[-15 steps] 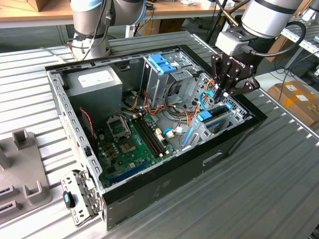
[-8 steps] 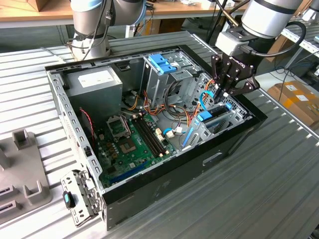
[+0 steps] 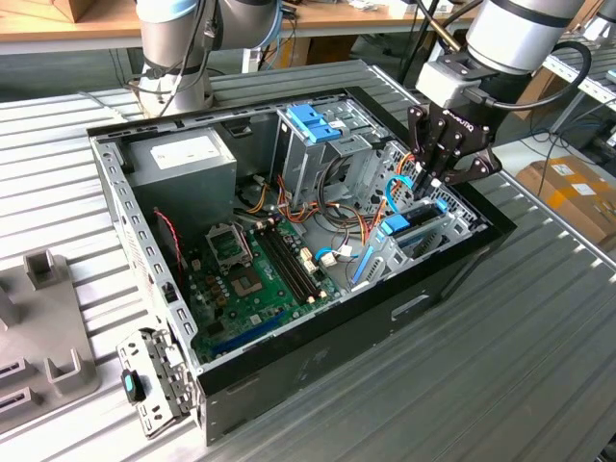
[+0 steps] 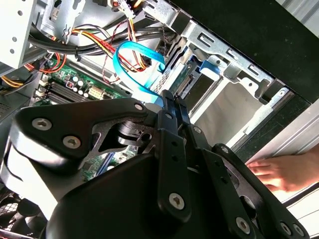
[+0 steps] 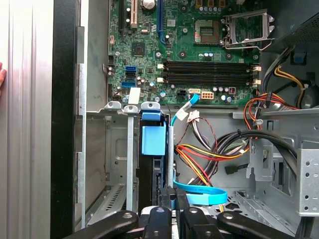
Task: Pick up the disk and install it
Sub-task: 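Insert the first disk wire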
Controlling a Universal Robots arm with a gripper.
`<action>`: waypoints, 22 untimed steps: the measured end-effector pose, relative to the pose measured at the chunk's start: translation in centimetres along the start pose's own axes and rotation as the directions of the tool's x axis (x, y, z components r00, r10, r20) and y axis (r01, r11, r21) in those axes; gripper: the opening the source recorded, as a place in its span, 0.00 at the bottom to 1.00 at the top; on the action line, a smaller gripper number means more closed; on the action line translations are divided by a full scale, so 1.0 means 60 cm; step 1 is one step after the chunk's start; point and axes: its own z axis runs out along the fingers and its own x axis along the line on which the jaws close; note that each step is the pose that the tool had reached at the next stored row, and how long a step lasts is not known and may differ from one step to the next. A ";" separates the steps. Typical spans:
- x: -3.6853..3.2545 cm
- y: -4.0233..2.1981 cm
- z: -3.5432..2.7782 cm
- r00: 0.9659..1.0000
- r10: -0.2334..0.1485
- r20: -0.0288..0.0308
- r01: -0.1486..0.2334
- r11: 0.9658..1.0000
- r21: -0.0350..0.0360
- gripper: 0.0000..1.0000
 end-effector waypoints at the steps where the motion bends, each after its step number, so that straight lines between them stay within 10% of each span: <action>1: 0.000 0.000 0.000 1.000 0.000 0.000 0.000 1.000 0.000 0.16; 7: 0.003 0.001 0.000 1.000 0.000 0.000 0.000 1.000 0.002 0.16; 12: 0.009 0.010 0.002 1.000 -0.003 0.000 0.003 1.000 0.025 0.16; 22: 0.011 0.021 0.006 1.000 -0.011 -0.001 0.011 0.999 0.048 0.16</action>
